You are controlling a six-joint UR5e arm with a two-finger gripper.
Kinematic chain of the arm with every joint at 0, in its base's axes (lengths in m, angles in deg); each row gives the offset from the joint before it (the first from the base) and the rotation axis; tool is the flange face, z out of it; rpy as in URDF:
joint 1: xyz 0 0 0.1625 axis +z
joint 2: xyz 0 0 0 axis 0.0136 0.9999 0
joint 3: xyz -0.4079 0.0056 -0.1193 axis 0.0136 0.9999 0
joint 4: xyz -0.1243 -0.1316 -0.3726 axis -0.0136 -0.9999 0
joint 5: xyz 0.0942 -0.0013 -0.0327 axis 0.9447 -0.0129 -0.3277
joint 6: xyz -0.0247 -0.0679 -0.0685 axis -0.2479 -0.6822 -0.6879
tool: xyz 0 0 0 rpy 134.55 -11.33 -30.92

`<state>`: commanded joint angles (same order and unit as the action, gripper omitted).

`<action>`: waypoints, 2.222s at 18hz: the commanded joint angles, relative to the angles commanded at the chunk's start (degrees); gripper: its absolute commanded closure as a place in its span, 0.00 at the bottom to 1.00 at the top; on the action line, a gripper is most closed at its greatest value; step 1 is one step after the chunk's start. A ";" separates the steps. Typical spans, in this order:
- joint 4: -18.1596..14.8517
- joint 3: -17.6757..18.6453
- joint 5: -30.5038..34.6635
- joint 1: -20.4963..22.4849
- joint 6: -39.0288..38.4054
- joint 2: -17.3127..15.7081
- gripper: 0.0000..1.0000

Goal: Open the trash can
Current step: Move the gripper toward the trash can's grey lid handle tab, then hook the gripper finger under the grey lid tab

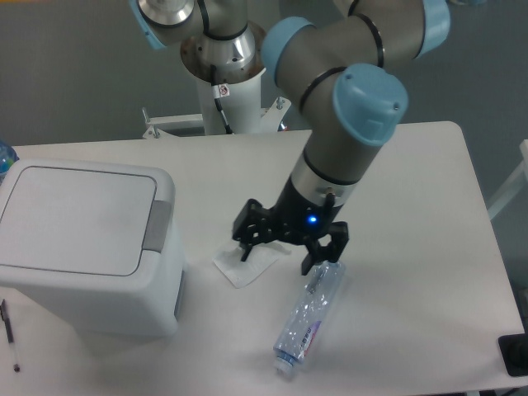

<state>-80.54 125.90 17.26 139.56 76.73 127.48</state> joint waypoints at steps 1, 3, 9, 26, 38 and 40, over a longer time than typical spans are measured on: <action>-0.44 0.00 -0.18 -0.44 0.00 -0.53 0.00; -1.32 0.00 -1.58 -0.97 0.00 -1.67 0.00; -3.78 1.49 -3.08 -2.90 0.00 -3.35 0.00; -3.43 3.16 -2.46 -3.70 -0.88 -3.26 0.00; -3.34 3.51 -2.46 -3.96 -1.94 -3.08 0.00; -3.26 3.52 -2.46 -3.87 -1.94 -2.99 0.00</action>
<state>-83.80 129.42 14.80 135.69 74.79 124.49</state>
